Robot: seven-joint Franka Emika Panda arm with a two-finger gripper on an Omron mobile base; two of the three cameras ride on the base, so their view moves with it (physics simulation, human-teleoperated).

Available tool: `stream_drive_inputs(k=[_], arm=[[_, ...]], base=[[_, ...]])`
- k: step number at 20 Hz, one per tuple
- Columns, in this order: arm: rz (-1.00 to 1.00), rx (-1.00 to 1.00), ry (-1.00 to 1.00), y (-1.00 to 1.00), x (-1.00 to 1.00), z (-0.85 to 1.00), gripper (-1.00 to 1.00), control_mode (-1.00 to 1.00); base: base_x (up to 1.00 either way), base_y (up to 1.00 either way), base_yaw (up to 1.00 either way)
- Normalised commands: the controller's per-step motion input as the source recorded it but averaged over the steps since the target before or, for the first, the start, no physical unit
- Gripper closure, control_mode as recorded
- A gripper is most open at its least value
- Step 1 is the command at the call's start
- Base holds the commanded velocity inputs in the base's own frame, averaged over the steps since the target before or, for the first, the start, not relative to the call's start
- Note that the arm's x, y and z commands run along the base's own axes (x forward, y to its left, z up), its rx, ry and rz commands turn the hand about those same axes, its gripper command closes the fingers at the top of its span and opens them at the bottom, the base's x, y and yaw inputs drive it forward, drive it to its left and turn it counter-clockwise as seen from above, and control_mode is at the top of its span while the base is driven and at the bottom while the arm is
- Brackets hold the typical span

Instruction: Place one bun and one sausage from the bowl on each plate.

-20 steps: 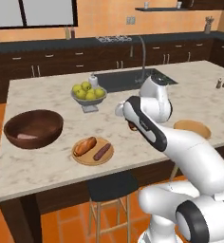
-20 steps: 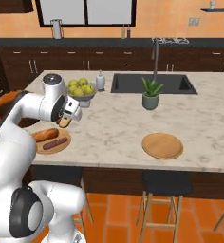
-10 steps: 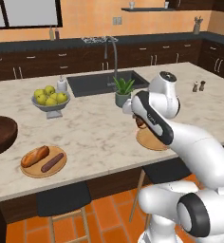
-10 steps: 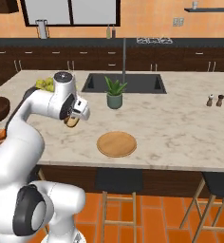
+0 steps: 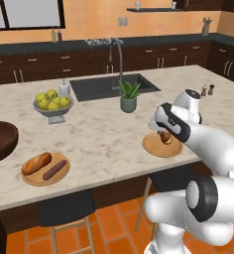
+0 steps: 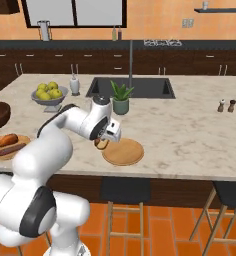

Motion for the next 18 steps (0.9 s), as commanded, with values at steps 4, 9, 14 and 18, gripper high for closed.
stream_drive_inputs(k=[4, 9, 14, 18], arm=[[0.00, -0.01, 0.14, 0.00, 0.45, -0.56, 1.00, -1.00], [0.00, 0.00, 0.07, -0.03, 0.48, -0.38, 1.00, -1.00], [0.00, 0.00, 0.02, -0.11, 0.30, -0.52, 1.00, -1.00], [0.00, -0.01, -0.03, -0.10, 0.11, -0.48, 1.00, -1.00]], base=[[0.00, 0.00, 0.00], [0.00, 0.00, 0.00], [0.00, 0.00, 0.00], [0.00, 0.00, 0.00]])
